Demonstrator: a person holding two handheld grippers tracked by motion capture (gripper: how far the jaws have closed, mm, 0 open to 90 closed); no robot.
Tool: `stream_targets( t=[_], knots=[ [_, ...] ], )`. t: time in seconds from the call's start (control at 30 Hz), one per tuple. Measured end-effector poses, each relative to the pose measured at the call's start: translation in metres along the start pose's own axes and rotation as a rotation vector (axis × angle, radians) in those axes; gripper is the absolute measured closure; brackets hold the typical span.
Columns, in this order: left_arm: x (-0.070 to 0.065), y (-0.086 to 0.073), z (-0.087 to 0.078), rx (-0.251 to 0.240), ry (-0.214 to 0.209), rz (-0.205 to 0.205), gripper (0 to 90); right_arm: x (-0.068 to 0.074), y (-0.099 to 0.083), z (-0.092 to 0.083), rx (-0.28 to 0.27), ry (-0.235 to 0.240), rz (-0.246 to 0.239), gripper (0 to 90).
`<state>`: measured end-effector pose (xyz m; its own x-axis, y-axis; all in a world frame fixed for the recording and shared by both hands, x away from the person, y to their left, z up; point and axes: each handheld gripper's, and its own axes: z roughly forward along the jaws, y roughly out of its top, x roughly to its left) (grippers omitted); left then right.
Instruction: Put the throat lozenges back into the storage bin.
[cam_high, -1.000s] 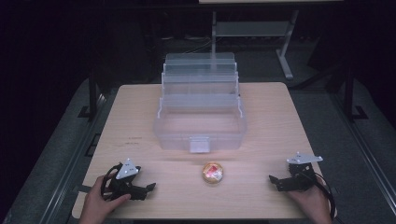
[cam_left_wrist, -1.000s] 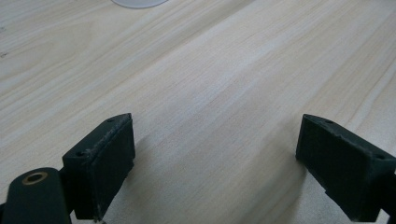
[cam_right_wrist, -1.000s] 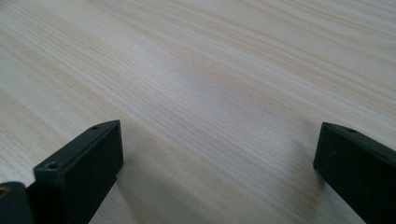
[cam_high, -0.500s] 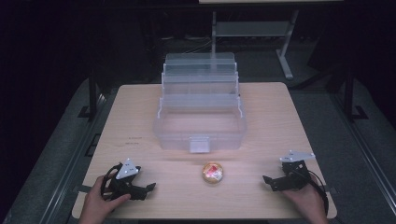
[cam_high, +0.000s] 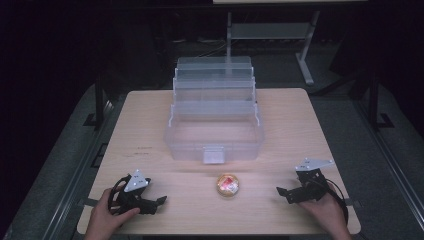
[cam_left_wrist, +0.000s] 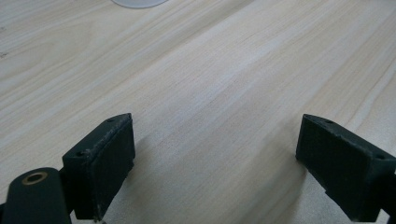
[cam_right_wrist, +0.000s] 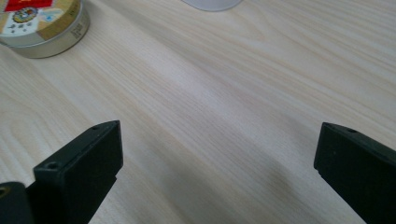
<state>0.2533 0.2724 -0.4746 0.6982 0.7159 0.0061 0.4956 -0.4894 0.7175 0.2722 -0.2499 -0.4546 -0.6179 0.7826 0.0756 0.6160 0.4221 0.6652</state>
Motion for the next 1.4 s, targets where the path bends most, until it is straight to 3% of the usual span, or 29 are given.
stream_targets(
  t=[0.5, 1.4],
  knots=[
    [0.0, 0.0, 0.0, 0.0, -0.001, -0.002, 10.8, 0.009, 0.012, -0.001, -0.012, 0.03, -0.022, 0.8],
    [0.0, 0.0, 0.0, -0.003, 0.0, -0.004, 10.8, 0.029, 0.04, 0.015, -0.005, 0.088, -0.08, 0.8]
  ],
)
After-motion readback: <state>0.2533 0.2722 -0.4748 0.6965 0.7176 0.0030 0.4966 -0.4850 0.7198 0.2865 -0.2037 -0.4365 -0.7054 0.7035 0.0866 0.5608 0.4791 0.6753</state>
